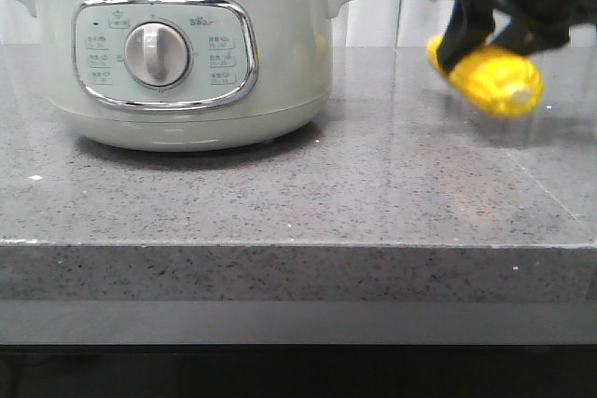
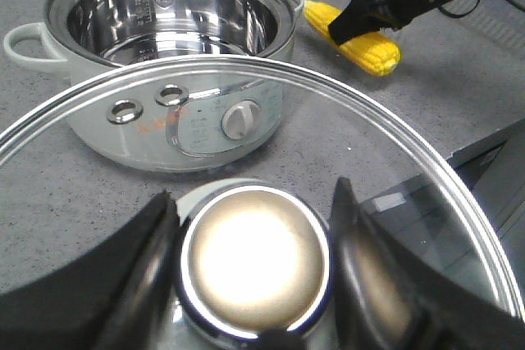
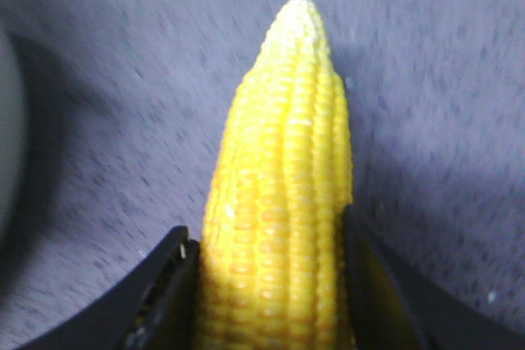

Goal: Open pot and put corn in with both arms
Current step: 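Carry the yellow corn with the right gripper into the open pot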

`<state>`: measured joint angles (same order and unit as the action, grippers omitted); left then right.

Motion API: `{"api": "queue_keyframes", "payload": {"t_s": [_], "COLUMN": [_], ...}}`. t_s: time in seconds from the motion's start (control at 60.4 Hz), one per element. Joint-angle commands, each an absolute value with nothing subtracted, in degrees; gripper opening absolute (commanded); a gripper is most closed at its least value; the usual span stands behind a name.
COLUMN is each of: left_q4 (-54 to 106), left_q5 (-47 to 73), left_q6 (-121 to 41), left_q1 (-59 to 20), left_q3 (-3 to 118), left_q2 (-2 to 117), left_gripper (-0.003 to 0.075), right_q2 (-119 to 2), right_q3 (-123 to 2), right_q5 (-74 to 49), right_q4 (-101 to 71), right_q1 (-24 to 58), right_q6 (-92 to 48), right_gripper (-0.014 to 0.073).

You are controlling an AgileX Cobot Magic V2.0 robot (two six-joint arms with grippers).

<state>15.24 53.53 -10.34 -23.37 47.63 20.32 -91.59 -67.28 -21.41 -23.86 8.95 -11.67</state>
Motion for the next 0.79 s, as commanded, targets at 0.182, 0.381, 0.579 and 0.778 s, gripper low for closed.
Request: {"api": "queue_keyframes", "payload": {"t_s": [0.182, 0.381, 0.579, 0.778], "left_q4": [17.31, 17.31, 17.31, 17.31], "left_q5": [45.43, 45.43, 45.43, 45.43], "left_q6": [-9.91, -9.91, -9.91, -9.91], "left_q1": [-23.90, -23.90, -23.90, -23.90], "left_q3": [49.53, 49.53, 49.53, 49.53], "left_q2": [20.75, 20.75, 20.75, 20.75], "left_gripper": [0.0168, 0.0168, 0.0168, 0.0168], "right_q2": [-85.32, -91.10, -100.12, -105.66], "right_q3": [-81.41, -91.61, -99.70, -101.62], "right_q5": [-19.21, -19.69, -20.19, -20.76], "right_q4": [-24.40, -24.40, -24.40, -24.40], "right_q1": [13.10, 23.44, 31.36, 33.63], "right_q6": [-14.85, -17.16, -17.29, -17.29], "right_gripper": [0.0204, 0.0204, 0.0204, 0.0271]}}
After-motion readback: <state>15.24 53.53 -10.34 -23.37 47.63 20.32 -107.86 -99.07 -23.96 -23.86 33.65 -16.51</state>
